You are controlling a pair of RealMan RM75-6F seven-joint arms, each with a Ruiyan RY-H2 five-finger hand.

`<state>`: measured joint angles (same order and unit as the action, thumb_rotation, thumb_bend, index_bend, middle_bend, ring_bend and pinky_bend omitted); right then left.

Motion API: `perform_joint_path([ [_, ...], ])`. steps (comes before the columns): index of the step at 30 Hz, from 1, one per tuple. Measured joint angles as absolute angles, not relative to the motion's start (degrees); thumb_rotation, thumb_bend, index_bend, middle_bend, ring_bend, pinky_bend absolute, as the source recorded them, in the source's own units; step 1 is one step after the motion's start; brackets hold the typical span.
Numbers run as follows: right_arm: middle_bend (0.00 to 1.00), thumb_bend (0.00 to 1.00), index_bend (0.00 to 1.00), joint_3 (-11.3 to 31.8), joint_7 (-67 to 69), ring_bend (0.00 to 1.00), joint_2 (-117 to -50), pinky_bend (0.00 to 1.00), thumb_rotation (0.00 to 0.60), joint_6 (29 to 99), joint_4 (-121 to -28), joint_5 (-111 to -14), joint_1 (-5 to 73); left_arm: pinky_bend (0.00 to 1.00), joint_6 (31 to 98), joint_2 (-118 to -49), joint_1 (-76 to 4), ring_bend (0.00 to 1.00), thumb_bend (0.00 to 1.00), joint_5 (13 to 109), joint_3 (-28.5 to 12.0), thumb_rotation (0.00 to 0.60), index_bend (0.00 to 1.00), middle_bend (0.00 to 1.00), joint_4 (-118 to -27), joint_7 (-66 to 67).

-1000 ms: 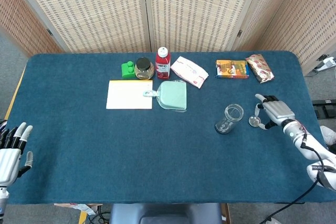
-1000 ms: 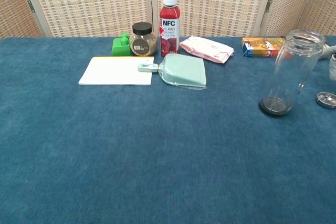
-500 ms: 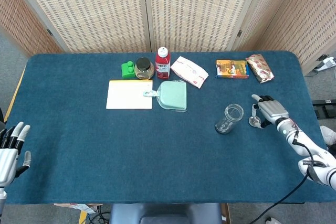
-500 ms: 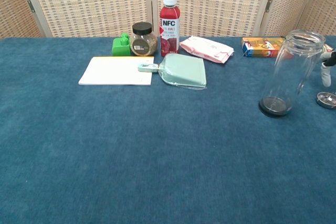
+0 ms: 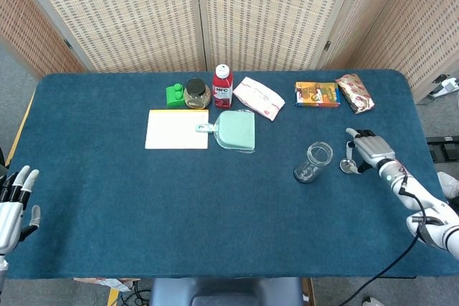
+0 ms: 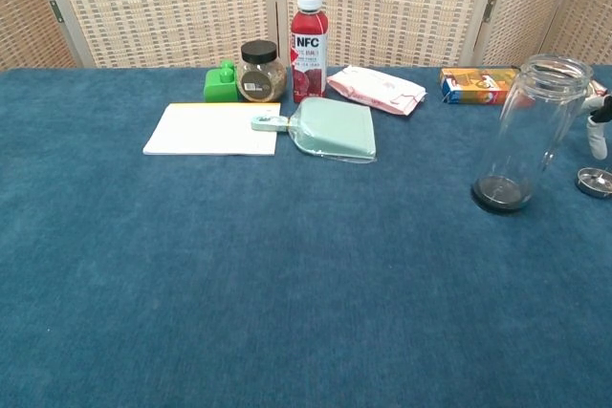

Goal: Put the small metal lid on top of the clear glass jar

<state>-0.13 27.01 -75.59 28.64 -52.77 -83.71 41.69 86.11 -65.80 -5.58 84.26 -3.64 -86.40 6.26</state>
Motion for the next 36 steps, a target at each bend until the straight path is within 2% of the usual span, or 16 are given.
perform_joint_path([
  [24,0.0,0.28,0.53,-4.6,38.9,0.0,-81.2,0.0,0.6,28.3,-42.6,-89.4,43.8,0.0,84.9,-66.3,-6.1,0.0,0.54,82.8,-4.3,0.6,0.0,0.0,-84.8,5.6],
  [36,0.0,0.27,0.62,-6.8,41.9,0.0,-82.1,0.0,0.6,29.2,-41.1,-91.2,44.6,0.0,85.9,-66.3,-6.1,0.0,0.54,84.5,-4.1,0.6,0.0,0.01,-83.9,3.5],
])
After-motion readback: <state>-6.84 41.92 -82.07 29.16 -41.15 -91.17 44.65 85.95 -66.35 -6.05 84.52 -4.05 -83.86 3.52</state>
